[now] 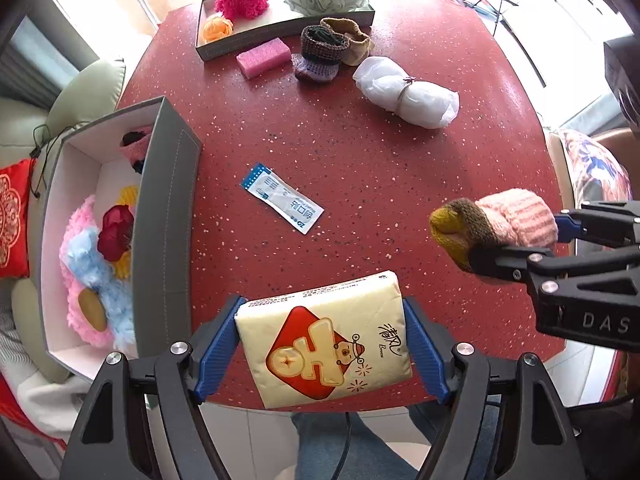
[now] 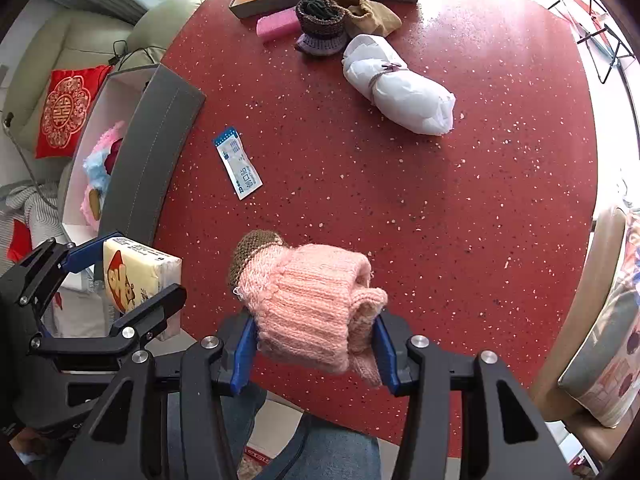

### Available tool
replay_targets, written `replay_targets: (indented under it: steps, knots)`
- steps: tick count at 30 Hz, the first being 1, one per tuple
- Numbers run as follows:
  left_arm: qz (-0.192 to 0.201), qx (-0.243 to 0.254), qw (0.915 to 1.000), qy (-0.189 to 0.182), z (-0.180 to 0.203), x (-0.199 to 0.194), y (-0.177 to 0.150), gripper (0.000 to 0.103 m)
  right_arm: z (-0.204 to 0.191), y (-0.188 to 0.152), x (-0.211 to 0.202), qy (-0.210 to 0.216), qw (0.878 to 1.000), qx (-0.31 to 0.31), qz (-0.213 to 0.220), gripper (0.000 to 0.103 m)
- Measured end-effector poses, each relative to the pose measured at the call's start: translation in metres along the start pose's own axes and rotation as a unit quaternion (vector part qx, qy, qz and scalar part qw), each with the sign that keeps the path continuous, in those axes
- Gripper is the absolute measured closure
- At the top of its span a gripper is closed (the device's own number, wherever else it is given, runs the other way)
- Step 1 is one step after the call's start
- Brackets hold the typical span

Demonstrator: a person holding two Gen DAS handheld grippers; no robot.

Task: Organize soft objects
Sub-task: 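Lift the tissue pack and pink knitted hat and hold them above the table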

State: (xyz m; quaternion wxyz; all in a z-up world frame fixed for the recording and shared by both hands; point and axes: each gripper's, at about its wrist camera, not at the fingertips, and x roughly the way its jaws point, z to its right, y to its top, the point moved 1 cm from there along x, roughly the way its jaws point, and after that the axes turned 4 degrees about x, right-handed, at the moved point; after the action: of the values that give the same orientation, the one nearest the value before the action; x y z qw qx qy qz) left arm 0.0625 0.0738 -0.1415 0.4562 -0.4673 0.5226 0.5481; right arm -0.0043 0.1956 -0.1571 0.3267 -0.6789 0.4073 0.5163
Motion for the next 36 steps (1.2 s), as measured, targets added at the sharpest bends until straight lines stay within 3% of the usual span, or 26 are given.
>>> replay_targets:
  steps: [9,14,21,36]
  knots:
    - [-0.008,0.077,0.9966,-0.029,-0.034,0.004,-0.021,0.025,-0.033,-0.01,0.016,-0.004,0.998,0.064,0.007,0.05]
    - [0.008,0.097,0.9944,-0.042,-0.053,-0.002,-0.029,0.025,-0.048,-0.024,0.028,-0.011,0.994,0.107,-0.001,0.05]
    - [0.03,0.076,0.9948,-0.061,-0.078,-0.007,-0.034,0.025,-0.074,-0.021,0.021,-0.045,0.993,0.106,0.012,0.05]
    - [0.049,0.013,0.9956,-0.078,-0.113,-0.004,-0.05,0.025,-0.125,-0.003,0.024,-0.1,0.995,0.014,-0.014,0.049]
